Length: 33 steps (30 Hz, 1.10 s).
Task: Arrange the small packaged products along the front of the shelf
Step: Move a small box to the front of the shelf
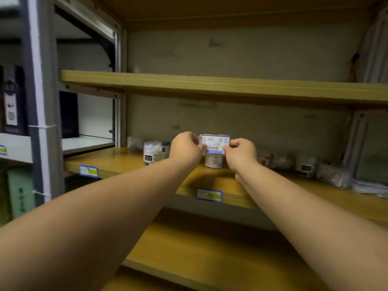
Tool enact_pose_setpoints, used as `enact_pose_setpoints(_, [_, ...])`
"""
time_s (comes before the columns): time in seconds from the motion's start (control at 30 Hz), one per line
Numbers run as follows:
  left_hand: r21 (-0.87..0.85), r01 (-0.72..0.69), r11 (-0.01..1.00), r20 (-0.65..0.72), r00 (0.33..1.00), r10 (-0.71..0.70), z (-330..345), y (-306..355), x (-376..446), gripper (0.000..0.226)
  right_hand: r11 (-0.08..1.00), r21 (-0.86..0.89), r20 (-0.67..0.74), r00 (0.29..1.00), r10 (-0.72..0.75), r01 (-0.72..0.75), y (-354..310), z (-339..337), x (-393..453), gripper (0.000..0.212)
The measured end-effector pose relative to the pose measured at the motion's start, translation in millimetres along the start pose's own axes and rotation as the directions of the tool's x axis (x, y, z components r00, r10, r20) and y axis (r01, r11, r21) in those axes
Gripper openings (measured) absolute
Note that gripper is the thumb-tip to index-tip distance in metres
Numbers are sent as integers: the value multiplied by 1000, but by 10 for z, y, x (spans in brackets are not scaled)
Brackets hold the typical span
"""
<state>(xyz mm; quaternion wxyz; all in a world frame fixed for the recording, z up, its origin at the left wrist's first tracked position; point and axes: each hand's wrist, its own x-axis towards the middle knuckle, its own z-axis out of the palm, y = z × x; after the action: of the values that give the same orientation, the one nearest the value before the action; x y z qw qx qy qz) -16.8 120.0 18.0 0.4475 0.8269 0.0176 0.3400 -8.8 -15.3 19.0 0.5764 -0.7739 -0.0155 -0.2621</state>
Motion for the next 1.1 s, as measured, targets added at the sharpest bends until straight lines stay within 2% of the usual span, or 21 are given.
enact_pose_setpoints(0.27, [-15,-63,998,18,998,63,-1179,-729,679,23,997,-71,-43,999,-30,27,-782,1269,-393,10])
enact_pose_setpoints(0.5, [-46,19,999,39,999,-17,-1790,-1538,1322,21,973,-230,54,998,-24,36,-1128,2455,-438,17])
enact_pose_setpoints(0.63, [-80,91,993,38,995,-89,-1874,-1975,1625,22,967,-256,87,996,19,4,-1031,3034,-374,22])
enact_pose_setpoints(0.77, [-27,161,987,40,986,-160,-1792,-2355,1761,26,960,-278,130,989,68,-30,-789,3389,-265,23])
enact_pose_setpoints(0.87, [-4,202,979,78,977,-201,-1677,-2519,1857,24,955,-280,126,982,141,-101,-655,3516,-167,22])
enact_pose_setpoints(1.0, [57,176,983,124,976,-182,-1497,-2552,2042,27,938,-300,124,969,216,-170,-570,3605,-36,22])
enact_pose_setpoints(1.1, [113,218,969,133,963,-233,-1353,-2551,2183,29,931,-330,206,950,234,-158,-561,3641,95,20])
